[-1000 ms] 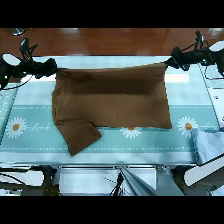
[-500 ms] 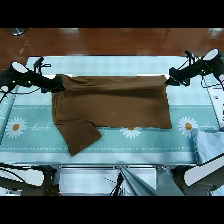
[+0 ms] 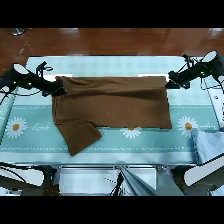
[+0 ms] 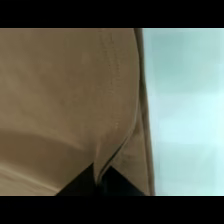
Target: Fold the shirts.
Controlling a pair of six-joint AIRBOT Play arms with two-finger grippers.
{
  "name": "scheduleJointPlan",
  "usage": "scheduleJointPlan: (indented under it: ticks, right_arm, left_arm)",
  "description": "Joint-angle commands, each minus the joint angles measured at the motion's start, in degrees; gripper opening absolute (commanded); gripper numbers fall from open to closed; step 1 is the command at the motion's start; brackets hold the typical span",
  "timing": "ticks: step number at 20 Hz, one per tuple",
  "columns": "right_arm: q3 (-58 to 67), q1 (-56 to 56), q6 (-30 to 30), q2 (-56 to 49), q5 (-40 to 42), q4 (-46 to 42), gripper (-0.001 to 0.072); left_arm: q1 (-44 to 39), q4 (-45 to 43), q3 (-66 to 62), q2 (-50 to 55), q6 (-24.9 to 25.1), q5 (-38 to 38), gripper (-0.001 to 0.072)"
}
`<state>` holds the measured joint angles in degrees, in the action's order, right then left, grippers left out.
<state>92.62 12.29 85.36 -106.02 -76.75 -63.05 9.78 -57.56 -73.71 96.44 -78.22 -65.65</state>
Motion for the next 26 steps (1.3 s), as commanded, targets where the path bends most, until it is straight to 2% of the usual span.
scheduleJointPlan:
  ticks: [1, 2, 4, 7, 9, 12, 14, 16, 18, 21, 23, 26]
  right_arm:
    - [0.0, -0.02, 1.18, 0.0, -2.25, -0.15, 0.0328]
    - [0.0, -0.02, 1.2, 0.02, -3.69, -0.09, 0.0647]
    - [-0.02, 0.0, 0.9, 0.72, -7.72, -0.85, 0.0619]
    - [-0.13, 0.37, 0.81, 6.51, -10.78, -9.62, 0.062]
    - [-3.91, 1.88, 0.42, 13.97, -6.23, -12.17, 0.062]
    - [-22.23, 5.66, -0.22, 28.65, 7.41, -3.32, 0.062]
    - [-37.05, 7.61, -1.05, 37.16, 14.12, 0.33, 0.062]
    - [-48.46, 10.03, -3.28, 42.8, 15.93, 2.71, 0.062]
    - [-55.67, 13.35, -6.38, 46.27, 15.89, 7.69, 0.062]
    - [-59.3, 16.59, -9.64, 48.57, 14.4, 13.97, 0.062]
    - [-59.3, 16.81, -10.47, 48.74, 13.55, 16.33, 0.062]
    - [-59.3, 16.76, -10.73, 48.74, 13.33, 17.94, 0.062]
  left_arm:
    - [1.05, -0.04, -0.07, 0.02, 0.0, -5.7, 0.0575]
    - [1.05, -0.59, -0.42, -0.02, 0.22, -7.98, 0.0705]
    - [1.27, -1.31, -1.14, -0.79, 0.22, -11.39, 0.0705]
    - [2.89, -5.95, 0.17, -6.08, 0.7, -14.84, 0.0705]
    - [5.9, -9.42, 5.33, -12.11, 1.31, -14.6, 0.0705]
    - [14.95, -10.54, 19.67, -21.2, 1.07, -12.26, 0.0705]
    - [21.42, -6.49, 29.53, -25.92, 3.26, -10.78, 0.0705]
    - [26.67, 3.26, 37.07, -29.46, 8.98, -8.87, 0.0705]
    - [28.68, 8.61, 41.51, -30.51, 11.19, -8.22, 0.0705]
    - [26.27, 11.45, 45.75, -30.49, 12.37, -5.35, 0.0705]
    - [23.12, 15.87, 47.98, -30.36, 14.71, -2.38, 0.0704]
    - [17.27, 19.82, 49.64, -29.94, 14.86, 3.93, 0.0704]
